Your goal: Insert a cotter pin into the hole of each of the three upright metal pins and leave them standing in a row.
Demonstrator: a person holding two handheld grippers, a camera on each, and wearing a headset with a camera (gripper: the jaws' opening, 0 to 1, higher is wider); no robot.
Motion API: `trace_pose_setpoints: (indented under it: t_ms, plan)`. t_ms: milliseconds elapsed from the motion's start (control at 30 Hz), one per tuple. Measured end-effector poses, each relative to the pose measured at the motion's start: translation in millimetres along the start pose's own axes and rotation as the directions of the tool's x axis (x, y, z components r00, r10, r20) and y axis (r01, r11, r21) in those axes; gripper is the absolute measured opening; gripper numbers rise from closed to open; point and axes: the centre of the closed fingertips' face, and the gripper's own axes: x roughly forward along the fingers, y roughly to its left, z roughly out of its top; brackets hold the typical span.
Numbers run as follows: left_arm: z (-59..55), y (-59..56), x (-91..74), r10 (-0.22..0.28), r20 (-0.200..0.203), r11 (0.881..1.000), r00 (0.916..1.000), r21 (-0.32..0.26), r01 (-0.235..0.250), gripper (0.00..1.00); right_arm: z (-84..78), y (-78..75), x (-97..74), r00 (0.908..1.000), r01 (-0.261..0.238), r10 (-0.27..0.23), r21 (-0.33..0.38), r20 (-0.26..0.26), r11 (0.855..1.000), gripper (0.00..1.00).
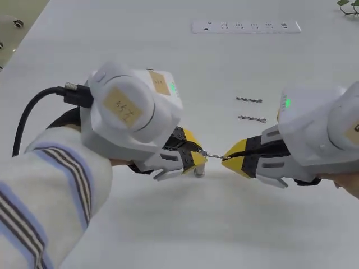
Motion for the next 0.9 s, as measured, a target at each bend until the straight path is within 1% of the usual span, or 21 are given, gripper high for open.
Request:
trace_pose_setpoints:
  t_ms: [167, 267, 367, 433, 533, 667, 733, 800, 900]
  plan:
    - [-1.0, -0.1, -0.6, 0.000, -0.002, 1.000, 1.0000, -0.023, 0.000, 0.06, 0.2, -2.8, 4.0, 1.0000, -0.003, 0.003, -0.011, -0.007, 1.000, 0.00]
    - [-1.8, 0.7, -1.3, -0.003, -0.001, 0.999, 1.0000, -0.043, 0.002, 0.05, 1.6, -3.7, 5.1, 1.0000, -0.009, 0.009, -0.014, -0.001, 1.000, 0.00]
    - [-1.7, -0.1, -1.2, -0.006, -0.001, 0.999, 1.0000, -0.040, 0.006, 0.05, 4.2, -2.9, 7.2, 0.9997, -0.023, 0.023, -0.025, 0.000, 0.999, 0.00]
    - [-1.4, -0.4, -0.8, -0.009, -0.001, 0.999, 1.0000, -0.043, 0.009, 0.05, 6.7, -0.7, 10.4, 0.9990, -0.045, 0.045, -0.023, 0.003, 0.999, 0.00]
    - [-1.0, -0.2, -0.5, -0.009, -0.001, 0.999, 1.0000, -0.038, 0.009, 0.05, 10.6, 1.8, 13.2, 0.9985, -0.054, 0.055, -0.039, 0.009, 0.998, 0.00]
    - [-1.1, -0.6, -0.4, -0.010, -0.001, 0.999, 0.9999, -0.042, 0.010, 0.06, 12.5, 6.4, 14.5, 0.9964, -0.082, 0.082, -0.037, 0.019, 0.996, 0.00]
    - [-1.0, -0.5, -0.2, -0.008, -0.001, 0.999, 1.0000, -0.043, 0.007, 0.06, 14.4, 7.2, 13.4, 0.9962, -0.082, 0.083, -0.037, 0.029, 0.996, 0.00]
    - [-0.8, -0.3, 0.2, -0.006, -0.001, 0.999, 1.0000, -0.046, 0.006, 0.06, 15.0, 7.0, 11.9, 0.9964, -0.076, 0.077, -0.035, 0.034, 0.997, 0.04]
    - [-0.6, -0.2, 0.5, -0.005, -0.002, 0.999, 1.0000, -0.046, 0.005, 0.06, 10.9, 5.9, 9.9, 0.9971, -0.072, 0.073, -0.028, 0.022, 0.997, 0.01]
